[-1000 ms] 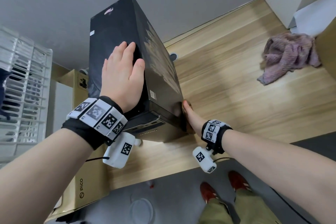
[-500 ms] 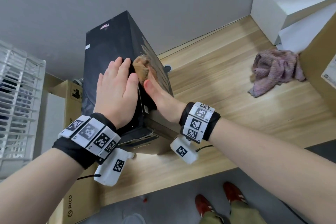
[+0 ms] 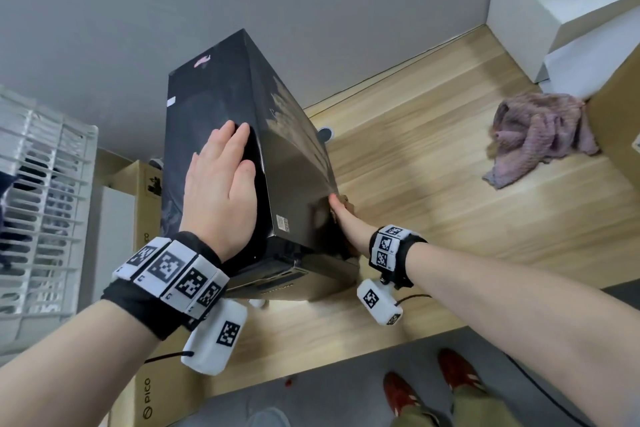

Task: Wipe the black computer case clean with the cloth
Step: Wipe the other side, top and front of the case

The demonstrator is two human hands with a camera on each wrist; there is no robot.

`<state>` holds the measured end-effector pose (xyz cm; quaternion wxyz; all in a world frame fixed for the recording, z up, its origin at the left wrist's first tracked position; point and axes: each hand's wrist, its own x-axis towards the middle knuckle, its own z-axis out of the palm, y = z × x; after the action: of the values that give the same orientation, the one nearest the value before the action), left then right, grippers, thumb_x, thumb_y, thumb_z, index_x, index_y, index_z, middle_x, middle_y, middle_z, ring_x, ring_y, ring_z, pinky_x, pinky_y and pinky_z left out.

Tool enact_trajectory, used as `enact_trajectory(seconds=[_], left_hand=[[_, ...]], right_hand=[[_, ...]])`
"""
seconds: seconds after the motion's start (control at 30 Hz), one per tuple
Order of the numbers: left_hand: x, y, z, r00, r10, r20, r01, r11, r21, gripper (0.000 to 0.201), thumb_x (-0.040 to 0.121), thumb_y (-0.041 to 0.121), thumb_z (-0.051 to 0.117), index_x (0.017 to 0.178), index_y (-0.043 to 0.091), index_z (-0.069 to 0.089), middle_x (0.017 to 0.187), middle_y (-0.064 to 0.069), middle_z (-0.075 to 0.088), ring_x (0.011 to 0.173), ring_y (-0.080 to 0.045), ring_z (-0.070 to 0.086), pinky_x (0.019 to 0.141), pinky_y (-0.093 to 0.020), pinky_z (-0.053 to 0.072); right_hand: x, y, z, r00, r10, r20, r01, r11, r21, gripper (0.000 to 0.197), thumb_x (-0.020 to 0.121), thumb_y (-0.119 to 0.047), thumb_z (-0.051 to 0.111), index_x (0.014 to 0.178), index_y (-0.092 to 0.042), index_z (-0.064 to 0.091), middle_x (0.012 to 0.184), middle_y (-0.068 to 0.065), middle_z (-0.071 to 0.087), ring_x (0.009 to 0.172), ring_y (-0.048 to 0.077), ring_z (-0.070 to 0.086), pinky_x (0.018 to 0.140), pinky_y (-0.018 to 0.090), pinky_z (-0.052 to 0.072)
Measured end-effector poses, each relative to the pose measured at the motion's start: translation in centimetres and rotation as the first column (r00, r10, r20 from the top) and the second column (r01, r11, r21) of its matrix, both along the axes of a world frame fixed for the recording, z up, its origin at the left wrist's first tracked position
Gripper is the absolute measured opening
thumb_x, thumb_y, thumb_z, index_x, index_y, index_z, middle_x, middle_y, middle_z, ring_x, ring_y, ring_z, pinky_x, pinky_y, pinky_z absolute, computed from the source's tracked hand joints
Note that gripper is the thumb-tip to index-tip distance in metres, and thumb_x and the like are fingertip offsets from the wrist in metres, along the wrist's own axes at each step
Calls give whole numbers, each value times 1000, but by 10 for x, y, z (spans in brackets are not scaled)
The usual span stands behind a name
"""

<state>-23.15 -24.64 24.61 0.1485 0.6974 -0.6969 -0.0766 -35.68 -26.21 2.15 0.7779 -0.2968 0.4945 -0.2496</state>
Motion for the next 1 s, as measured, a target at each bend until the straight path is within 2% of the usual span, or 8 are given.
enact_trajectory(seconds=[0.07, 0.17, 0.27, 0.4, 0.6, 0.67, 0.8, 1.0], left_hand=[[0, 0, 0, 1000, -3, 6, 3, 1000, -5, 59, 93, 28, 25, 151, 21, 37, 161, 2, 28, 149, -13, 18, 123, -45, 9], [0, 1, 0, 1000, -7, 20, 7, 1000, -15, 60, 92, 27, 26, 150, 21, 37, 161, 1, 28, 150, -14, 17, 124, -44, 7], [-1, 1, 0, 999, -23, 31, 23, 1000, -15, 57, 94, 22, 27, 151, 21, 36, 161, 0, 27, 150, -18, 17, 124, -46, 6], [0, 1, 1, 998, -27, 52, 28, 999, -17, 60, 91, 24, 25, 149, 18, 37, 160, -2, 29, 150, -21, 17, 123, -46, 7], [2, 0, 2, 996, -55, 71, 54, 998, 19, 56, 95, 23, 27, 150, 17, 34, 161, -2, 26, 151, -21, 13, 122, -49, 7], [2, 1, 4, 996, -57, 66, 55, 998, 33, 53, 98, 19, 31, 151, 18, 32, 162, -1, 24, 151, -20, 11, 123, -48, 5], [-1, -3, 14, 998, -45, 33, 41, 994, 99, 53, 97, 18, 36, 149, 15, 34, 160, -3, 27, 150, -21, 15, 122, -49, 7], [-3, -47, 62, 998, -54, 43, 51, 997, 58, 53, 94, 19, 44, 143, 2, 39, 152, -15, 37, 143, -28, 28, 119, -40, 21]], right_hand=[[1, -4, 51, 999, 12, -49, -22, 977, -210, 77, 96, -64, 30, 157, -18, 18, 165, 3, 12, 153, 22, 10, 124, 42, 8], [1, -11, 114, 977, 109, 183, 0, 860, -511, 98, 83, -78, 28, 159, -20, 4, 166, -5, -1, 152, 9, -3, 125, 41, -1], [5, -35, 148, 973, 157, 169, -5, 746, -666, 91, 86, -74, 23, 159, -22, 5, 166, -7, 1, 152, 4, -4, 125, 41, -1], [15, -59, 133, 984, 118, 132, -23, 825, -564, 84, 90, -74, 28, 158, -25, 17, 164, -9, 17, 151, 4, 12, 125, 36, 7], [9, -17, -42, 991, 120, -58, -120, 993, 0, 119, 53, -103, 41, 146, -28, 45, 154, -2, 38, 142, 22, 36, 123, 48, 16], [1, 13, -30, 988, 122, -92, -116, 991, 66, 99, 65, -97, 38, 129, -24, 57, 134, 3, 54, 126, 20, 50, 120, 41, 25], [-2, 22, 38, 996, 89, -2, -88, 989, 116, 60, 101, -61, 16, 90, -22, 61, 75, -2, 70, 66, 7, 65, 62, 14, 50], [-5, -20, 66, 990, 127, -57, -127, 992, 2, 83, 80, -88, 25, 143, -37, 43, 141, -1, 53, 113, 18, 58, 92, 34, 44]])
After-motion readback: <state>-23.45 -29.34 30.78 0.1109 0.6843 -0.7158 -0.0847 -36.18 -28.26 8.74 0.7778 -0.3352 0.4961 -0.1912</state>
